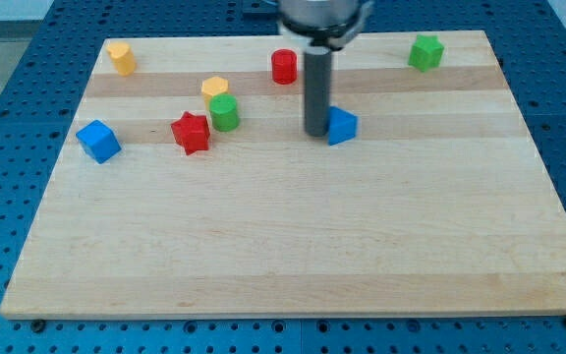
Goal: Move the green circle below the green star
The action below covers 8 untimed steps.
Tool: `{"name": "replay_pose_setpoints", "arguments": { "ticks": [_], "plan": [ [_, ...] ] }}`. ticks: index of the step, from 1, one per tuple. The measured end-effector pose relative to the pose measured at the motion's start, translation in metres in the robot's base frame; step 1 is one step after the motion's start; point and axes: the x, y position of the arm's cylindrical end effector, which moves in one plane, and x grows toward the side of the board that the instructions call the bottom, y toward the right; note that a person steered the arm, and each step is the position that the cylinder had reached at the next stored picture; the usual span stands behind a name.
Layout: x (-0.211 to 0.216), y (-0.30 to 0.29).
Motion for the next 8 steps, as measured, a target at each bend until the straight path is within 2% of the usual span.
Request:
{"name": "replay_pose_setpoints", "arguments": {
  "ticks": [2, 3, 4, 6, 7, 8],
  "plan": [
    [0.001, 0.154],
    [-0.002, 0.141],
    [-0.026, 0.097],
    [-0.046, 0.208],
    [-0.015, 0.222],
    [0.017, 0.201]
  ]
}}
